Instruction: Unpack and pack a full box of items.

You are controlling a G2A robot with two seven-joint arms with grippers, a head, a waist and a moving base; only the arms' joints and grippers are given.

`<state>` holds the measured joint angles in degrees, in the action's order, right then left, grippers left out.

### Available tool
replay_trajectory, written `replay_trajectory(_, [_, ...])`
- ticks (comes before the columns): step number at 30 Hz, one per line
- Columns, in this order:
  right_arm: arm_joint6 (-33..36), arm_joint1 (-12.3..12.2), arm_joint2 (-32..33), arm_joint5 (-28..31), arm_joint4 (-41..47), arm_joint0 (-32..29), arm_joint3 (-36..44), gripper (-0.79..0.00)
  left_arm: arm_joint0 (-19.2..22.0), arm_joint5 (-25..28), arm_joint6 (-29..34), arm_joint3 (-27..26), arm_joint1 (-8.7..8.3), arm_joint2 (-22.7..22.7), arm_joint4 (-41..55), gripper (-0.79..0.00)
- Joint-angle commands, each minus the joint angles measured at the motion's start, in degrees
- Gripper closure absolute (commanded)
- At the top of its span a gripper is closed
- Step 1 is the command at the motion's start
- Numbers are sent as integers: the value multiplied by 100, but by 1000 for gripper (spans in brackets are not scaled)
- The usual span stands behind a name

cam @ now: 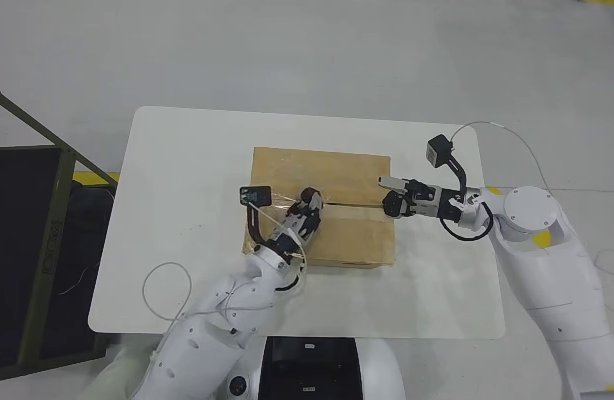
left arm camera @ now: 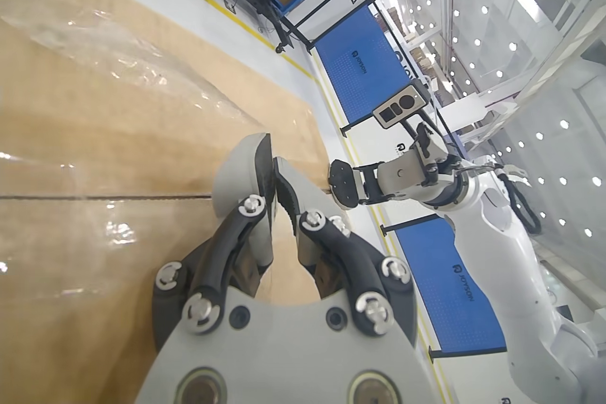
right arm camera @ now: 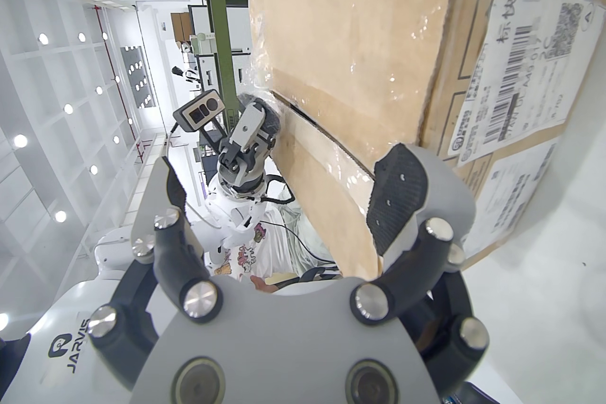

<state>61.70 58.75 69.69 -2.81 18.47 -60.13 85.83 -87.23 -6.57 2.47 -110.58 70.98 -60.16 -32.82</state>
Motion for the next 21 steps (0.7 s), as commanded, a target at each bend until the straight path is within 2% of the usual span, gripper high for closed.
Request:
replay_trajectory(1, [0,0,0,0,0,0,0,-785,27,-37,17,20,14,17,26,0])
replay_trajectory(19, [0,0,0,0,0,0,0,-785,192,-204,112,146,119,58,169,0])
replay_trajectory(21, [0,0,0,0,0,0,0,-785,177,-176,103,125,126,49,182,-385])
